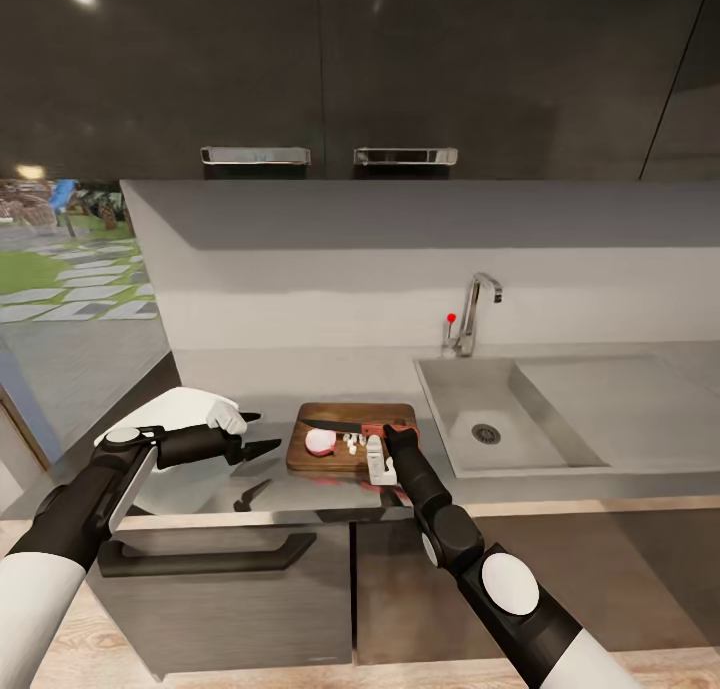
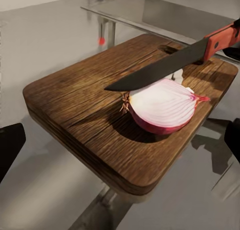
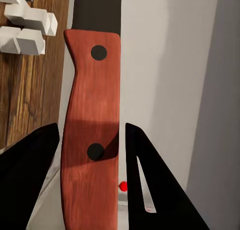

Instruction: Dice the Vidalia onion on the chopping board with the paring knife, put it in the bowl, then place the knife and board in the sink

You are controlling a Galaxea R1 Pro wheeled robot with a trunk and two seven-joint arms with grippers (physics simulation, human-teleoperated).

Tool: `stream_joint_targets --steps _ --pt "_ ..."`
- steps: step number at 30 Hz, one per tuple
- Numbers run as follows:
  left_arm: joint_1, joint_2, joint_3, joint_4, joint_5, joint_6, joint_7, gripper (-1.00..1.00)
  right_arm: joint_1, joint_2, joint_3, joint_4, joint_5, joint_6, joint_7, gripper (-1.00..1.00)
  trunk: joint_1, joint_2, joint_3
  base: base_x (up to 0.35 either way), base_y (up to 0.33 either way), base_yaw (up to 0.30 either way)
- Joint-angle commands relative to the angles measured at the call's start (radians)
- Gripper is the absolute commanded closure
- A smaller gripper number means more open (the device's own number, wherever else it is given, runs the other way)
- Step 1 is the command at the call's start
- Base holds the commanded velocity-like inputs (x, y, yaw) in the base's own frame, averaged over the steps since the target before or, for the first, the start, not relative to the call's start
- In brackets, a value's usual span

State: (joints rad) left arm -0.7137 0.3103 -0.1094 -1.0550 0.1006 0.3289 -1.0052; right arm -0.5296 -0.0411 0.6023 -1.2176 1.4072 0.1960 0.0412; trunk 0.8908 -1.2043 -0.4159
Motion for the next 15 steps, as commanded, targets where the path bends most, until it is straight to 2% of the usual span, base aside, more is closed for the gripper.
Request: stream_joint_targets --steps 1,5,8,15 --pt "-0.001 0.001 -0.003 0.000 0.010 0.010 0.000 -1.00 -0.001 -0.001 0.004 -0.001 0.010 0.008 0.005 1.00 0.000 -0.001 -0.001 0.000 0.000 0.000" --pt "-0.001 0.001 -0.003 0.000 0.010 0.010 0.000 -1.00 -0.001 -0.002 0.004 -0.002 0.010 0.008 0.005 1.00 0.000 -0.001 -0.001 0.000 0.000 0.000" --pt "-0.001 0.001 -0.003 0.000 0.010 0.010 0.000 -1.00 -0.001 -0.002 0.004 -0.002 0.010 0.008 0.005 1.00 0.012 -0.022 -0.011 0.000 0.000 0.000" --pt "-0.001 0.001 -0.003 0.000 0.010 0.010 0.000 -1.00 -0.001 -0.002 0.004 -0.002 0.010 0.008 0.005 1.00 0.012 -0.022 -0.011 0.000 0.000 0.000"
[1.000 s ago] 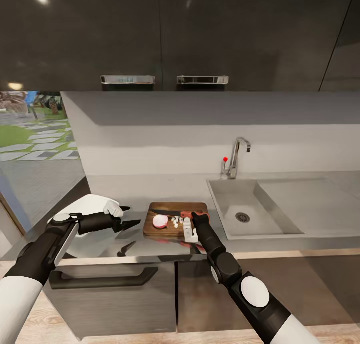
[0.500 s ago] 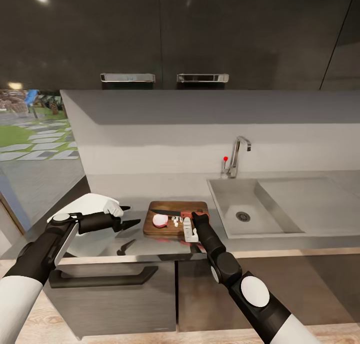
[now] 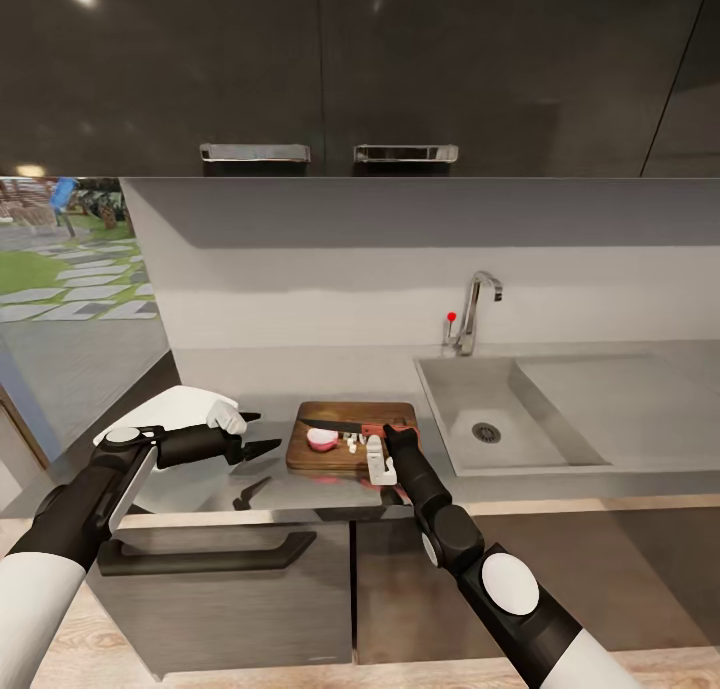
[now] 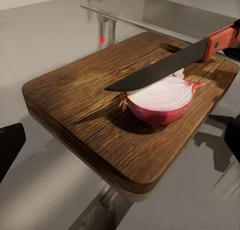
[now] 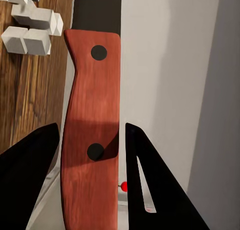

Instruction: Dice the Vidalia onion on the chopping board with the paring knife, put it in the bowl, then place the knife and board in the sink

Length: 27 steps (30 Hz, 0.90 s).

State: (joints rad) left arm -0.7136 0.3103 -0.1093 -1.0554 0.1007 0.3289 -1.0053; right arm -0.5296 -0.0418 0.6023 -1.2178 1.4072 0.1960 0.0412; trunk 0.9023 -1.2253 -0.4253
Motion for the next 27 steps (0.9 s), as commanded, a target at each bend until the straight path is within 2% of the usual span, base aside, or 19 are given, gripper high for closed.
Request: stream_joint_targets --steps 1,27 --pt "-0.001 0.001 -0.003 0.000 0.010 0.010 0.000 -1.00 -0.001 -0.001 0.004 -0.002 0.010 0.008 0.005 1.00 0.000 -0.001 -0.001 0.000 0.000 0.000" --pt "-0.001 0.001 -0.004 0.001 0.009 0.006 0.003 -1.00 -0.001 -0.001 0.004 -0.005 0.011 0.008 0.020 1.00 0.008 -0.015 -0.007 0.000 0.000 0.000"
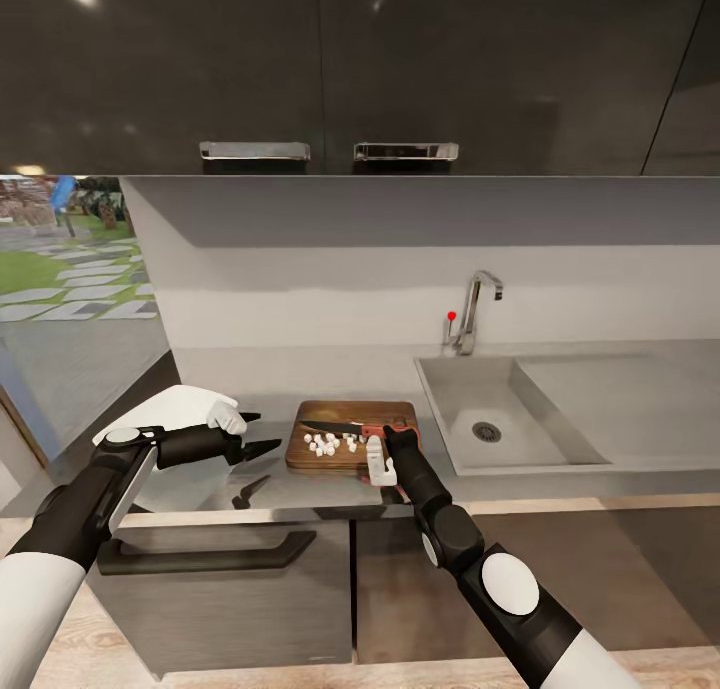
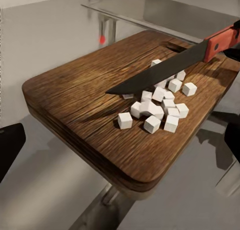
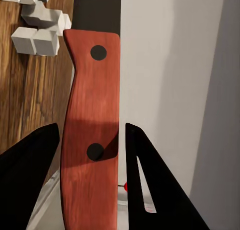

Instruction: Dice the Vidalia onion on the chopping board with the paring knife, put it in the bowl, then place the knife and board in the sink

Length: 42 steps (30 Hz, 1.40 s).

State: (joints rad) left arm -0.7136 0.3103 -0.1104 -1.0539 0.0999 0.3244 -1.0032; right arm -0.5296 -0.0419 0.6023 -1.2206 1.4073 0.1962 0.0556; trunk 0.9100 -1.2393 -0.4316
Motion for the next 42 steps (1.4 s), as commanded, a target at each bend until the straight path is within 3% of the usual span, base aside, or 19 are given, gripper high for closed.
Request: stream_joint_targets --steps 1,13,36,42 --pt "-0.001 0.001 -0.002 0.000 0.010 0.008 0.003 -1.00 -0.001 -0.001 0.004 -0.002 0.011 0.008 0.006 1.00 0.000 -0.001 -0.001 0.200 0.000 0.000" --pt "-0.001 0.001 -0.002 0.002 0.009 0.008 0.003 -1.00 -0.001 -0.001 0.004 -0.005 0.010 0.008 0.006 1.00 0.000 -0.001 -0.001 0.283 0.000 0.000" --pt "-0.001 0.001 -0.002 0.002 0.010 0.013 0.000 -1.00 -0.001 -0.001 0.004 -0.007 0.011 0.008 0.007 1.00 0.000 -0.001 -0.001 0.004 0.000 0.000" --pt "-0.001 0.001 -0.002 0.002 0.010 0.012 0.001 -1.00 -0.001 -0.001 0.004 -0.007 0.011 0.008 0.007 1.00 -0.023 0.041 0.018 0.000 0.000 0.000"
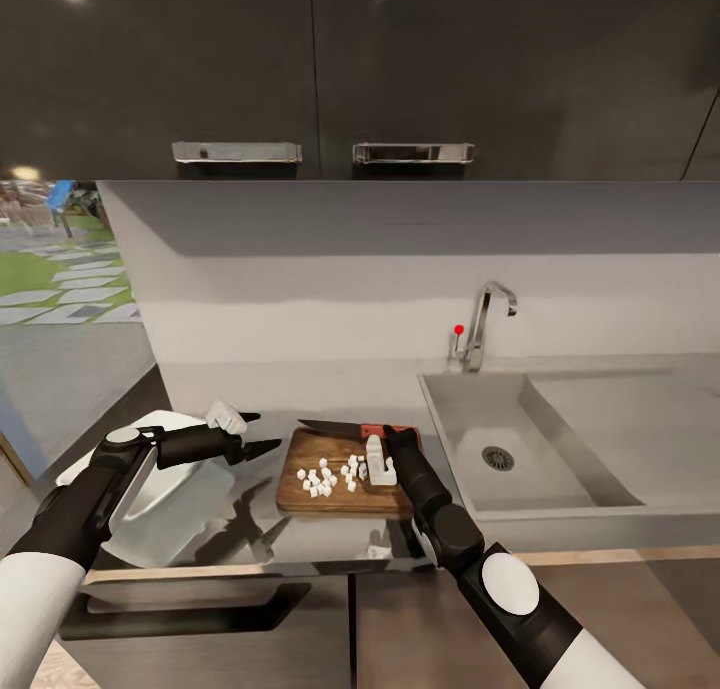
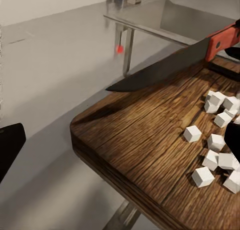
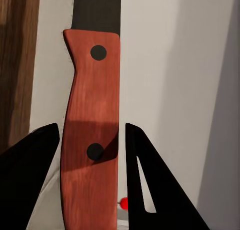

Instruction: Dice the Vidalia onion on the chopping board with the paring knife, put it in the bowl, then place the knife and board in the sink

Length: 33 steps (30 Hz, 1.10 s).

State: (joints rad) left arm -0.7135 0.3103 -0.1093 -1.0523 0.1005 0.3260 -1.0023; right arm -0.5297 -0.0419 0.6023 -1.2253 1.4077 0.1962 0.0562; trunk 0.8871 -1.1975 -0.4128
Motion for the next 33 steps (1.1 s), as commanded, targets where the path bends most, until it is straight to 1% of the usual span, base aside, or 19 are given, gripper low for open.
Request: stream_joint_targets --steps 1,14,15,17,19,21,22,23,24,25,26,28,29,30,31,32,33 --pt "-0.001 0.001 -0.003 0.000 0.010 0.010 0.001 -1.00 -0.001 -0.001 0.004 -0.002 0.010 0.008 0.006 1.00 -0.004 0.007 0.002 0.000 0.000 0.000" --pt "-0.001 0.000 -0.003 0.001 0.010 0.008 0.007 -1.00 -0.001 -0.003 0.004 -0.002 0.011 0.008 0.007 1.00 -0.054 0.098 0.043 0.000 0.000 0.000" --pt "-0.001 0.000 -0.003 0.001 0.010 0.008 0.008 -1.00 -0.001 -0.005 0.002 -0.002 0.011 0.007 0.007 1.00 -0.058 0.105 0.046 0.000 0.000 0.000" --pt "-0.001 -0.001 -0.004 0.001 0.010 0.008 0.008 -1.00 -0.001 -0.007 -0.018 -0.003 0.010 0.005 0.013 1.00 -0.065 0.119 0.052 0.000 0.000 0.000" --pt "-0.001 -0.002 -0.004 0.001 0.010 0.008 0.008 -1.00 -0.001 -0.008 -0.066 -0.013 0.009 -0.006 0.038 1.00 -0.073 0.133 0.058 0.000 0.000 0.000" --pt "-0.001 -0.002 -0.004 0.001 0.010 0.008 0.008 -1.00 -0.001 -0.009 -0.129 -0.029 0.008 -0.037 0.080 1.00 -0.081 0.147 0.065 0.000 0.000 0.000" --pt "-0.001 -0.002 -0.004 0.001 0.010 0.008 0.008 -1.00 -0.001 -0.009 -0.232 -0.041 -0.007 -0.084 0.133 1.00 -0.084 0.154 0.068 0.000 0.000 0.000" --pt "-0.001 -0.002 -0.003 0.001 0.010 0.008 0.008 -1.00 -0.001 -0.009 -0.281 -0.043 -0.031 -0.099 0.149 1.00 -0.088 0.161 0.071 0.000 0.000 0.000" --pt "-0.001 -0.002 -0.003 0.001 0.010 0.008 0.008 -1.00 -0.001 -0.009 -0.354 -0.045 -0.105 -0.119 0.171 1.00 -0.092 0.168 0.074 0.000 0.000 0.000" --pt "-0.001 -0.002 -0.003 0.000 0.009 0.008 0.008 -1.00 -0.001 -0.009 -0.398 -0.045 -0.176 -0.130 0.184 1.00 -0.096 0.175 0.077 0.000 0.000 0.000" --pt "-0.001 -0.003 -0.003 0.000 0.009 0.008 0.008 -1.00 -0.001 -0.009 -0.447 -0.046 -0.298 -0.150 0.204 1.00 -0.100 0.182 0.080 0.000 0.000 0.000" --pt "-0.001 -0.003 -0.003 0.000 0.009 0.007 0.008 -1.00 -0.001 -0.009 -0.486 -0.046 -0.465 -0.172 0.227 1.00 -0.107 0.196 0.087 0.000 0.000 0.000" --pt "-0.001 -0.003 -0.003 0.000 0.009 0.007 0.008 -1.00 0.000 -0.009 -0.494 -0.046 -0.504 -0.175 0.231 1.00 -0.111 0.203 0.090 0.000 0.000 0.000" --pt "-0.001 -0.003 -0.003 -0.002 0.009 0.007 0.007 -1.00 0.000 -0.009 -0.535 -0.046 -0.665 -0.185 0.243 1.00 -0.115 0.210 0.093 0.000 0.000 0.000" --pt "-0.001 -0.003 -0.003 -0.002 0.009 0.007 0.007 -1.00 0.000 -0.009 -0.546 -0.046 -0.713 -0.187 0.245 1.00 -0.119 0.217 0.096 0.000 0.000 0.000" --pt "-0.001 -0.003 -0.003 -0.002 0.009 0.007 0.007 -1.00 0.001 -0.009 -0.551 -0.046 -0.733 -0.187 0.245 1.00 -0.123 0.224 0.099 0.000 0.000 0.000" --pt "-0.001 -0.004 -0.003 -0.003 0.010 0.007 0.006 -1.00 0.002 -0.009 -0.557 -0.046 -0.769 -0.187 0.246 1.00 -0.127 0.231 0.102 0.000 0.000 0.000"
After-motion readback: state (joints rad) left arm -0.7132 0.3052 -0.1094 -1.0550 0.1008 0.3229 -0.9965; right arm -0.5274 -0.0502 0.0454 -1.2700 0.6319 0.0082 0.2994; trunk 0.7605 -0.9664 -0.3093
